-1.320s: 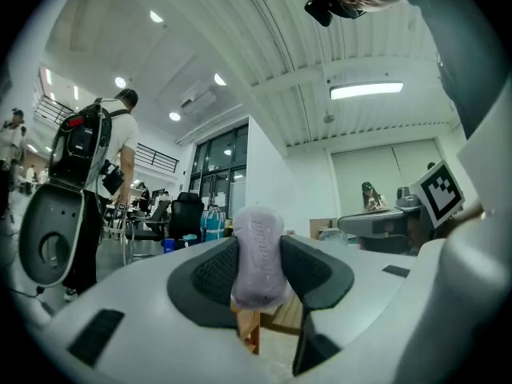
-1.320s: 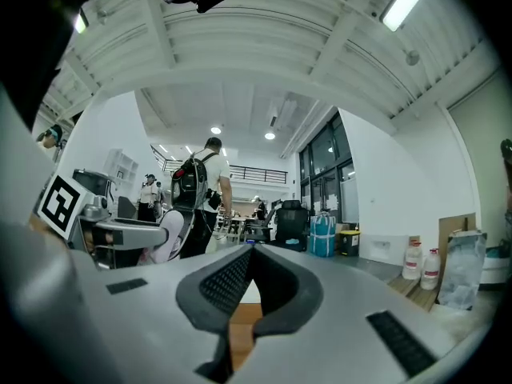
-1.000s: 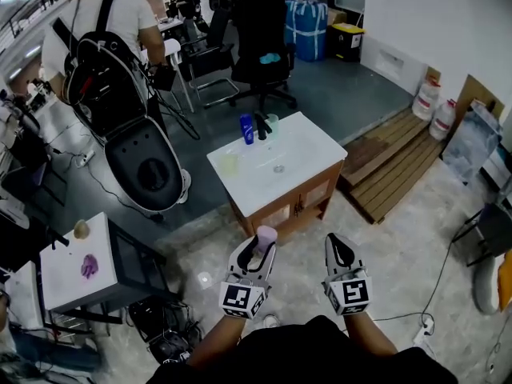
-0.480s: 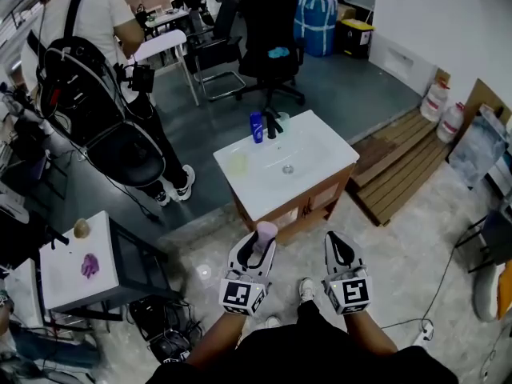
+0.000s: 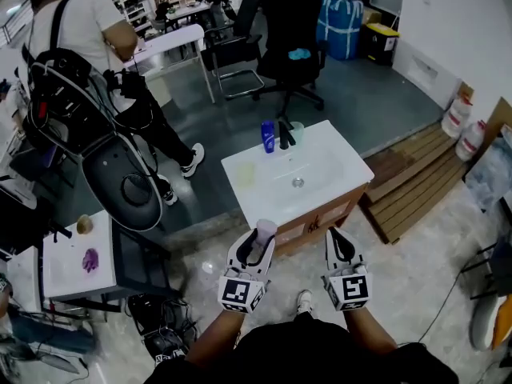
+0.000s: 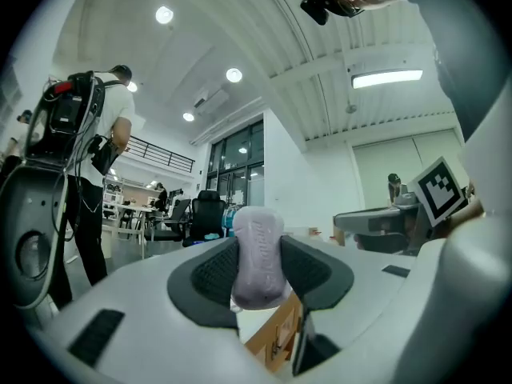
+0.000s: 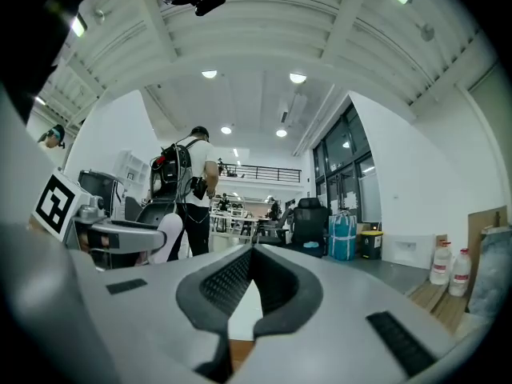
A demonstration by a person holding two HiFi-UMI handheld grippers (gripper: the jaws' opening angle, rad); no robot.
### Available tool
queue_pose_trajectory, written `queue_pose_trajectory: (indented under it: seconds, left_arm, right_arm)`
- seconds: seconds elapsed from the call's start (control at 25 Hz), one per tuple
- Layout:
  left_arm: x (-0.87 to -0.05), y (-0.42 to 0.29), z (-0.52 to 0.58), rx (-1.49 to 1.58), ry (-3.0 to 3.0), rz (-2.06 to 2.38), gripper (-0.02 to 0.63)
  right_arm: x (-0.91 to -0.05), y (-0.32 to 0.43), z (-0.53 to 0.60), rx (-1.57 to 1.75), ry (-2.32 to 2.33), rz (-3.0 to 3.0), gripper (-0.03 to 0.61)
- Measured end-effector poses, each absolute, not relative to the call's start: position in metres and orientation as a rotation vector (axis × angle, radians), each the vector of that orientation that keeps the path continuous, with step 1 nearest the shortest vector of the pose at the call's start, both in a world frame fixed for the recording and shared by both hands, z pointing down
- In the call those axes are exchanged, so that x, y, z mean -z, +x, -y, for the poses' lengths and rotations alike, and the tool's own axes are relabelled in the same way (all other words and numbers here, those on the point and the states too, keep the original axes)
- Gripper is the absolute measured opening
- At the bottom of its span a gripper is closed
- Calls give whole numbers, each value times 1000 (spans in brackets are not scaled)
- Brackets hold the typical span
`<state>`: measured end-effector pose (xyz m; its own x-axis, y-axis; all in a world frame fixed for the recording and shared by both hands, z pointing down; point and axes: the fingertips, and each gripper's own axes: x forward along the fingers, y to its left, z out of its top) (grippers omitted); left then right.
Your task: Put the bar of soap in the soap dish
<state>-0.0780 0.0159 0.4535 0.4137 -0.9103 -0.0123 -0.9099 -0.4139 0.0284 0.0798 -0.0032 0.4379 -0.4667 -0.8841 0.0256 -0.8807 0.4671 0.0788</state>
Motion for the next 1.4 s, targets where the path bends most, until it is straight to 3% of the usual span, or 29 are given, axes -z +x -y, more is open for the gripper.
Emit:
queue_pose_trajectory:
  seconds: [0.8, 1.4]
  left_arm:
    - [-427, -61, 66, 8, 2512, 1996, 186]
    - [-434, -105, 138, -17, 2444, 2096, 186]
  right_arm:
    - [-449, 95, 110, 49, 1252, 2793, 17]
    - [-447, 32, 180, 110, 1077, 2868, 17]
